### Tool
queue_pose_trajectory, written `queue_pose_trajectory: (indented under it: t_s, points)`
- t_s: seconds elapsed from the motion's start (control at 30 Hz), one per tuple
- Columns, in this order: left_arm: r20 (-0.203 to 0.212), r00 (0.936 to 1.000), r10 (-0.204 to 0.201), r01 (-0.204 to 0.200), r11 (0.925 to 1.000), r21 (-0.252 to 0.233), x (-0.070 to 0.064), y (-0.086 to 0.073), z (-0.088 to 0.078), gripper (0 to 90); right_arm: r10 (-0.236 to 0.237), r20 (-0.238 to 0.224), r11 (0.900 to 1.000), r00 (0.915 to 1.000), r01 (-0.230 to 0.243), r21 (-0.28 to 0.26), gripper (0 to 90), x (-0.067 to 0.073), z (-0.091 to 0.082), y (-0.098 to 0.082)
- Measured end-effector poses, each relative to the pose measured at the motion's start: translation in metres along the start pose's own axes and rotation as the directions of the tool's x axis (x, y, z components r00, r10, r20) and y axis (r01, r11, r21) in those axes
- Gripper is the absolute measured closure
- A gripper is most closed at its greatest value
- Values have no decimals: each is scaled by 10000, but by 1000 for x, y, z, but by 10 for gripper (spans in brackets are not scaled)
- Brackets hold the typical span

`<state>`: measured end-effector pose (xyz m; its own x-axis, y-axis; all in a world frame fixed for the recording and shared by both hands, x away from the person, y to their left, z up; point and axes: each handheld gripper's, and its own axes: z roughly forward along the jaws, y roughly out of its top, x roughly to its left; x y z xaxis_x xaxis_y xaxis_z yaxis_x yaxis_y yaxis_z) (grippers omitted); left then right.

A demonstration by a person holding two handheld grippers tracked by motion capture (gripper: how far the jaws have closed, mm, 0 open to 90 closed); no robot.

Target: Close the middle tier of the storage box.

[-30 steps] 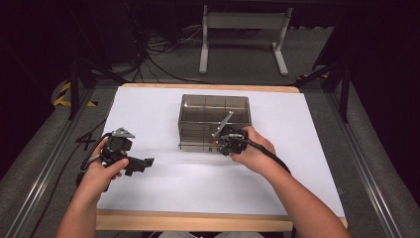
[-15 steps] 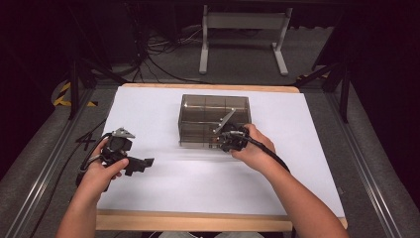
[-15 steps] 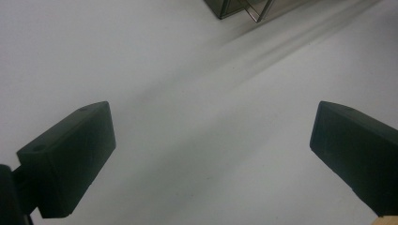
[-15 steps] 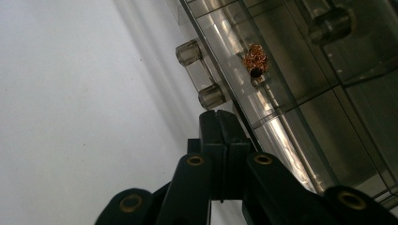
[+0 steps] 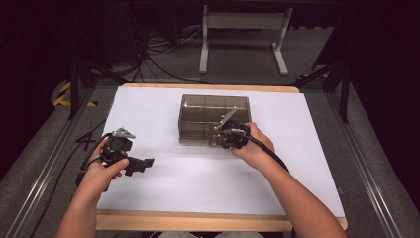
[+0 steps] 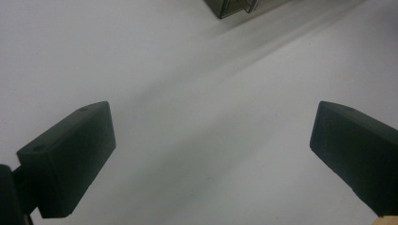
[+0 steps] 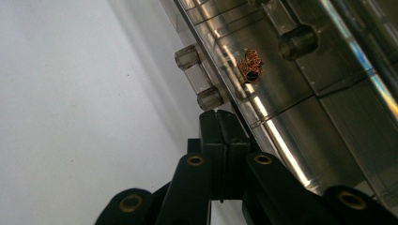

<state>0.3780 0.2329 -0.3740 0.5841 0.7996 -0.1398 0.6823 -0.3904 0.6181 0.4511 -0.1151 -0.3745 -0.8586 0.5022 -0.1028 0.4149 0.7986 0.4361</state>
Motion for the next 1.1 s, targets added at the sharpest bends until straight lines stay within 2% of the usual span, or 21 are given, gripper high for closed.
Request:
queue_pose_trajectory:
  t_s: [0.7,1.1]
  points:
    - [19,10000,30,-30,10000,0,0,0,0,12,446,641,9972,9970,-405,-632,900,-7,8,-3]
    - [29,10000,-44,44,10000,-52,1,0,-1,12,807,811,9924,9934,-725,-997,900,-11,11,-4]
